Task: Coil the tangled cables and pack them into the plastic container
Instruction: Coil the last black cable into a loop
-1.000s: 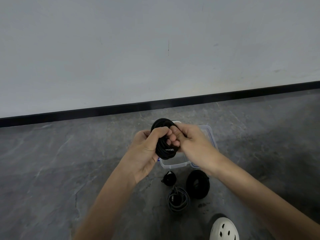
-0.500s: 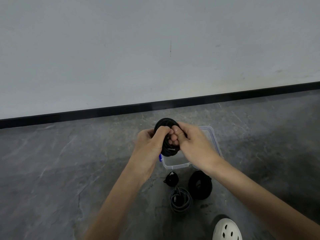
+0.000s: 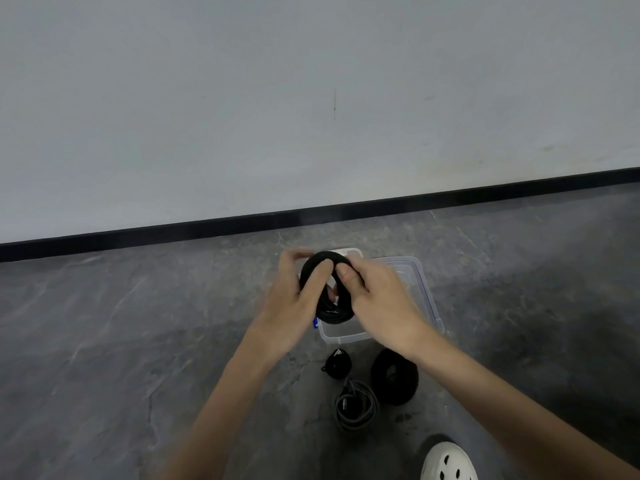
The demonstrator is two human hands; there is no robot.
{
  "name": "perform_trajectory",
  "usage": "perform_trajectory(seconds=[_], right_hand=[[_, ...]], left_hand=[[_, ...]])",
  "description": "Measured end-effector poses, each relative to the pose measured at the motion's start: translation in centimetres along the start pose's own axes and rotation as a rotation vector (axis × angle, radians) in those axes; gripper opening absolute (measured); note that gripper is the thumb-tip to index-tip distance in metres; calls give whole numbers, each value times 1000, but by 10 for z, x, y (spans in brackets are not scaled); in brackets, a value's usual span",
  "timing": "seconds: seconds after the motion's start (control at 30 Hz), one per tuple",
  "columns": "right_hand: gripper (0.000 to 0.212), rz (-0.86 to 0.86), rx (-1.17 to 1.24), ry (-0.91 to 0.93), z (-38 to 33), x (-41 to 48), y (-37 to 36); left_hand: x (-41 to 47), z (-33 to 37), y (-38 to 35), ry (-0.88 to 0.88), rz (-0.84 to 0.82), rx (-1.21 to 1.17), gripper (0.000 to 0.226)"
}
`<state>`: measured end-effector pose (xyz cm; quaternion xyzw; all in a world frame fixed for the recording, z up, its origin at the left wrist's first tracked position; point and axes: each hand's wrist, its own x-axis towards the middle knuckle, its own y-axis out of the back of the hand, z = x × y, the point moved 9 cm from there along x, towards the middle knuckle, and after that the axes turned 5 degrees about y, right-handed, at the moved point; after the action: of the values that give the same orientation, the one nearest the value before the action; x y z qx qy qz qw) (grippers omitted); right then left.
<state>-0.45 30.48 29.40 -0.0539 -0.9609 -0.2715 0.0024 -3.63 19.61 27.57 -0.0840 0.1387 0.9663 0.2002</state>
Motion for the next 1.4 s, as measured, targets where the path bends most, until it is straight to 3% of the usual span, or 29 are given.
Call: perform_trajectory(seconds=[0.1, 0.2, 0.33, 0.43, 0.83, 0.97, 1.03, 1.17, 1.23, 1.33, 1.4], right_hand=[[29, -55, 7, 17, 1, 0, -1], [34, -108, 97, -8, 2, 1, -6], [35, -148, 525, -192, 12, 2, -12], [34, -189, 683, -244, 14, 2, -12], [32, -156, 676, -244, 13, 4, -7], [32, -172, 646, -273, 13, 1, -11], [34, -97, 527, -236, 13, 2, -2], [33, 332, -30, 228, -31, -13, 43], [20, 257, -125, 383, -49, -19, 33], [14, 31, -209, 370, -47, -18, 3], [11, 35, -224, 348, -44, -16, 0]], left_hand=[[-4, 11, -4, -170, -69, 131, 33], [-5, 16, 0, -239, -38, 173, 19], [-2, 18, 6, -241, 59, 91, 18], [-1, 20, 11, -248, 75, 7, 19], [-3, 24, 14, -261, 72, -91, 23], [-4, 25, 14, -270, 79, -71, 27], [-3, 25, 16, -274, 100, -66, 26], [-1, 19, 23, -233, 177, -73, 27], [0, 17, 26, -212, 204, -73, 27], [0, 15, 26, -201, 205, -93, 26], [0, 16, 26, -200, 202, -98, 26]])
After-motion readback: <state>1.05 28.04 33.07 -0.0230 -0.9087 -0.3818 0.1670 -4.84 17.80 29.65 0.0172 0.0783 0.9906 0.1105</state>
